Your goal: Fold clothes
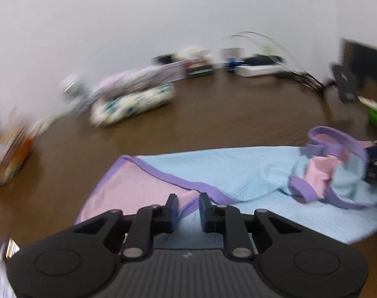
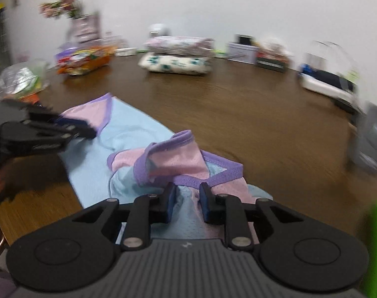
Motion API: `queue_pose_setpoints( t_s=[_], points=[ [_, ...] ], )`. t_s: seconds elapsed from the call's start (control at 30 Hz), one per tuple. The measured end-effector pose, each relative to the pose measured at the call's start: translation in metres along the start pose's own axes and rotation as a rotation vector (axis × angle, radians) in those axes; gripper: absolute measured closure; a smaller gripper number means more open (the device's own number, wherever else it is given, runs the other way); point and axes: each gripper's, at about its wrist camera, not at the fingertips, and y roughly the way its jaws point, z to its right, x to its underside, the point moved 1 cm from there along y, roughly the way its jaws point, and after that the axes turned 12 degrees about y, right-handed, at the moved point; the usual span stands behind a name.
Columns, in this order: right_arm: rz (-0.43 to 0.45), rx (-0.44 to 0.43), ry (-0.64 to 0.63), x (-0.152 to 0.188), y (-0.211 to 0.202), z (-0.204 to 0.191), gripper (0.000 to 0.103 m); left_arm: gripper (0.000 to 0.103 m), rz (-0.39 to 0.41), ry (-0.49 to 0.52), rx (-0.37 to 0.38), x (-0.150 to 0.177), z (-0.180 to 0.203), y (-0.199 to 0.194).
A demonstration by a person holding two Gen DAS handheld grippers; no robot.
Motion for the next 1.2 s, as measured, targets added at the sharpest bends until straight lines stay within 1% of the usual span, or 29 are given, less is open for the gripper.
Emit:
queue_pose_setpoints(
  t_s=[0.07,0.1,0.17,0.2,0.23,0.27,0.3,0.33,0.4,0.47,0.5,0.57,0.6,0.63,0.67,0.7,0.73,0.77,0.8,0.83,0.87,0.9,1.0,1.07,1.1,1.17,1.2],
  points=[
    [-0.007,0.046,0.033,0.011,-0.015,0.004,0.082,0.085,0.024,0.057,0.045,-0.019,0.009,0.019],
    [-0.013,0.066,0.048,0.015,-0.021,0.005,0.082,0.084,0.030,0.077,0.055,-0.026,0.013,0.027],
    [-0.028,0.095,0.079,0.023,-0.033,0.006,0.079,0.082,0.038,0.118,0.050,-0.038,0.018,0.037],
    [-0.038,0.055,0.098,0.024,-0.039,0.004,0.072,0.082,0.038,0.134,0.036,-0.043,0.019,0.040],
    [-0.037,-0.020,0.106,0.023,-0.045,0.003,0.063,0.082,0.033,0.128,0.012,-0.043,0.015,0.038],
    [-0.030,-0.090,0.114,0.021,-0.051,0.003,0.061,0.078,0.030,0.100,-0.002,-0.042,0.008,0.032],
    [-0.006,-0.133,0.114,0.016,-0.057,0.006,0.060,0.067,0.027,0.058,-0.010,-0.038,-0.001,0.026],
    [0.028,-0.139,0.099,0.010,-0.060,0.009,0.059,0.057,0.025,-0.006,-0.010,-0.031,-0.012,0.017],
    [0.075,-0.137,0.063,-0.007,-0.056,0.018,0.059,0.055,0.011,-0.130,-0.009,-0.017,-0.033,0.004],
    [0.056,-0.143,0.058,-0.031,-0.029,0.027,0.059,0.057,-0.045,-0.225,0.003,-0.003,-0.046,0.004],
    [0.044,-0.148,0.055,-0.043,-0.014,0.032,0.059,0.058,-0.064,-0.247,0.021,0.001,-0.047,0.008],
    [0.001,-0.171,0.055,-0.065,0.029,0.034,0.061,0.058,-0.083,-0.269,0.042,0.003,-0.045,0.017],
    [-0.025,-0.164,0.061,-0.075,0.053,0.033,0.064,0.058,-0.088,-0.264,0.041,0.000,-0.043,0.021],
    [-0.048,-0.154,0.066,-0.082,0.074,0.032,0.071,0.057,-0.092,-0.251,0.034,-0.004,-0.040,0.026],
    [-0.071,-0.140,0.074,-0.086,0.088,0.031,0.075,0.057,-0.096,-0.236,0.032,-0.009,-0.038,0.030],
    [-0.071,-0.128,0.066,-0.085,0.091,0.027,0.078,0.057,-0.100,-0.222,0.040,-0.013,-0.037,0.035],
    [-0.071,-0.115,0.057,-0.085,0.095,0.024,0.085,0.058,-0.107,-0.215,0.048,-0.017,-0.038,0.041],
    [-0.071,-0.102,0.048,-0.084,0.098,0.020,0.088,0.061,-0.108,-0.206,0.055,-0.021,-0.040,0.047],
    [-0.070,-0.084,0.038,-0.083,0.101,0.017,0.095,0.072,-0.103,-0.194,0.059,-0.025,-0.041,0.052],
    [-0.062,-0.048,0.024,-0.080,0.099,0.017,0.100,0.083,-0.100,-0.177,0.060,-0.030,-0.041,0.058],
    [-0.055,-0.010,0.016,-0.078,0.096,0.018,0.100,0.087,-0.099,-0.154,0.055,-0.036,-0.041,0.065],
    [-0.046,0.036,0.037,-0.077,0.093,0.022,0.103,0.088,-0.096,-0.129,0.046,-0.042,-0.039,0.073],
    [-0.026,0.141,0.106,-0.074,0.085,0.037,0.103,0.090,-0.077,-0.049,-0.004,-0.064,-0.031,0.101],
    [-0.016,0.158,0.163,-0.075,0.084,0.045,0.103,0.090,-0.058,-0.030,-0.038,-0.075,-0.027,0.118],
    [0.002,0.153,0.206,-0.076,0.081,0.051,0.100,0.090,-0.055,-0.032,-0.049,-0.080,-0.026,0.123],
    [0.043,0.139,0.285,-0.079,0.071,0.061,0.098,0.087,-0.072,-0.051,-0.057,-0.083,-0.027,0.121],
    [0.085,0.108,0.296,-0.080,0.057,0.064,0.096,0.087,-0.074,-0.066,-0.055,-0.082,-0.029,0.112]
  ],
)
